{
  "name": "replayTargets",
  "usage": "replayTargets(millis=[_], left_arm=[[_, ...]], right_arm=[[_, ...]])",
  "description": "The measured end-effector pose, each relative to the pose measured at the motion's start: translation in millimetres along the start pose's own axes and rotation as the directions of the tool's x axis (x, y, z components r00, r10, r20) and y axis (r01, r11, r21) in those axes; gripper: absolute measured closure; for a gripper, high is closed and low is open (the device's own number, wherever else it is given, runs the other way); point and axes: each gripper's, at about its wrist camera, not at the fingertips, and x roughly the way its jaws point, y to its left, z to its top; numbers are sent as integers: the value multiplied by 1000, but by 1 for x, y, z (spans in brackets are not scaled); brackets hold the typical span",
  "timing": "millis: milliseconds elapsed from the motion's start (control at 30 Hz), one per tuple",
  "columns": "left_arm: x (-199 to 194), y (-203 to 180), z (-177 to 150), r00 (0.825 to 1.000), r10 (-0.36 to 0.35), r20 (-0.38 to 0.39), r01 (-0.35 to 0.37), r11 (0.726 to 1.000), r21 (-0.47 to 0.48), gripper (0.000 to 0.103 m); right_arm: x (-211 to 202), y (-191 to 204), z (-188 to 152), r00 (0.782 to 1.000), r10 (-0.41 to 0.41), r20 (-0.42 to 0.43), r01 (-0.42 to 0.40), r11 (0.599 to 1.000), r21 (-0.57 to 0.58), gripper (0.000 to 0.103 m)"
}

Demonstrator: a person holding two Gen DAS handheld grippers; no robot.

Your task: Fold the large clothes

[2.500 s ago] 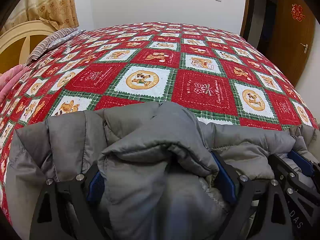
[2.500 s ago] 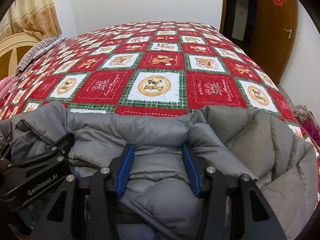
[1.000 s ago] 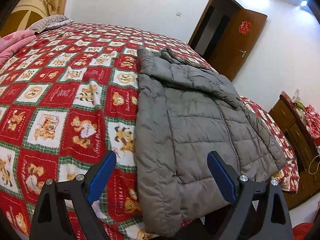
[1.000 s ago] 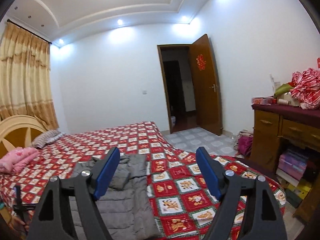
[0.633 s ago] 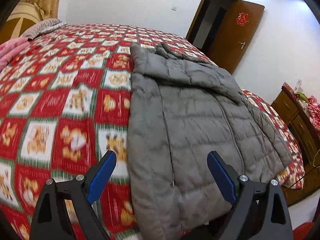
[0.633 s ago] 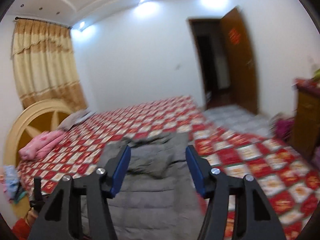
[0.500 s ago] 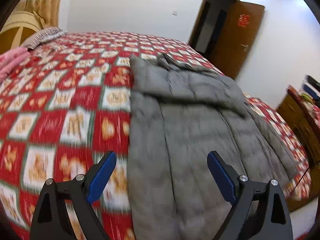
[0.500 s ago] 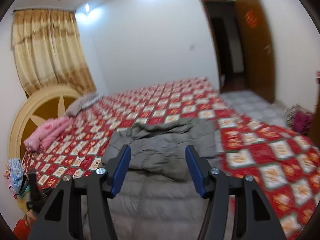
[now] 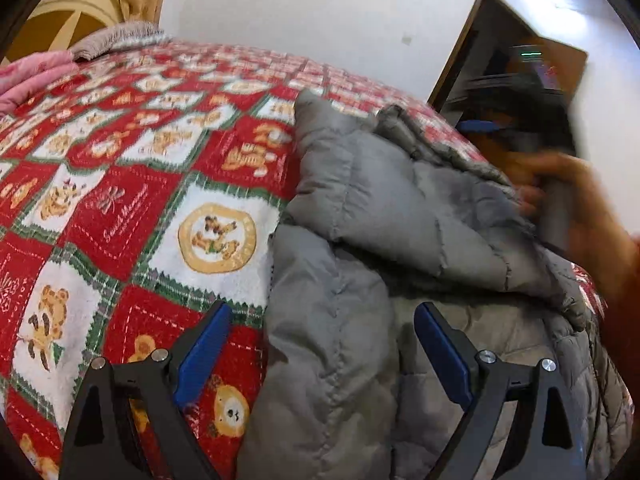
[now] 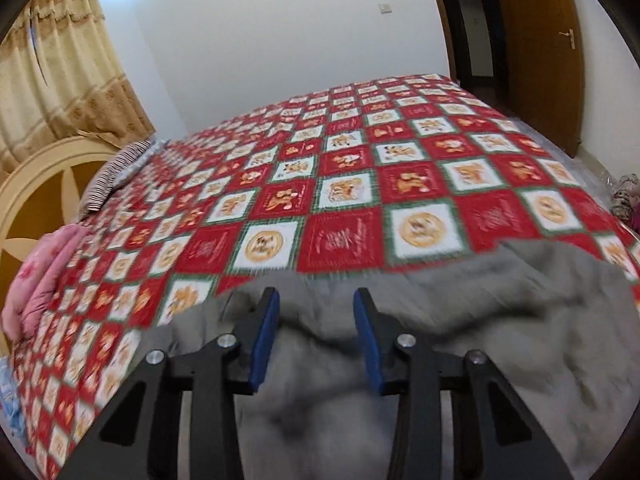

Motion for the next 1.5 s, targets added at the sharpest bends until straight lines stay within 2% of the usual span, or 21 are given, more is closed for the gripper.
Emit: replayTargets(millis=[67,100,133,167,200,300,367,400,500,667,733,767,867,967,1033,1167,1200,1267,1300,1433,1500], left_arm=[[0,-1,-3,1000,1,9,-1,1000,9,11],[0,-2,-4,1000,-1,15,1,1000,10,11],[-1,-2,-4,1000,-5,22,5,1000,10,10],[-1,-1,-5,1000,-13,26,13,1000,8,9],[-1,-1,-5,999,-20,29,20,1000,4,8],[1,-2,-4,999,-19,27,19,1000,7,7],[1,-3,-5,1000,-14,24,14,1000,15,6],[3,-3,-4,1000,-14,22,14,1000,14,6],[3,-3,-4,1000,-20,20,20,1000,10,6],[3,0,-2,999,-36,6,36,999,0,5],[-2,3,-2,999,-51,-8,51,999,-14,5],[-6,4,-2,998,-58,-15,58,998,-20,5],[-34,12,-12,992,-126,-25,124,990,-62,5],[-68,27,-33,980,-198,-34,192,972,-135,5],[-84,34,-43,975,-216,-52,206,966,-156,5],[-127,47,-61,974,-221,-52,210,965,-158,5],[-137,49,-65,973,-224,-49,215,965,-150,5],[-151,49,-72,972,-226,-62,217,968,-124,5],[-155,47,-76,971,-228,-73,219,970,-108,5],[-161,38,-92,967,-231,-108,225,972,-62,5],[-159,34,-101,963,-231,-138,226,973,-52,5]], right_arm=[[27,2,1,999,18,-43,-18,1000,2,61],[49,7,-7,991,59,-124,-61,998,-6,61],[71,12,-19,971,68,-231,-75,997,-25,61],[81,16,-30,962,41,-270,-59,997,-59,61],[78,20,-33,975,18,-223,-42,994,-104,61],[70,26,-31,969,-24,-248,-10,991,-134,61],[53,20,-27,968,4,-251,-29,995,-96,61],[39,13,-24,974,45,-220,-60,996,-60,61],[-35,-10,-23,988,141,-59,-139,990,32,61],[-200,-59,-54,976,191,108,-193,981,11,61],[-275,-82,-79,974,146,173,-144,989,-23,59],[-303,-90,-91,973,117,197,-112,993,-36,54],[-398,-116,-139,966,15,258,-1,998,-56,45],[-457,-134,-179,952,-100,289,119,992,-50,42],[-491,-148,-205,938,-173,302,185,983,-11,41],[-550,-164,-232,907,-185,379,174,983,64,40],[-568,-166,-239,895,-181,408,168,984,67,31],[-575,-165,-243,892,-161,423,155,987,49,13],[-572,-165,-246,898,-154,412,153,988,36,10],[-509,-174,-259,964,-140,228,141,990,9,10],[-471,-178,-268,983,-141,117,141,990,14,11]])
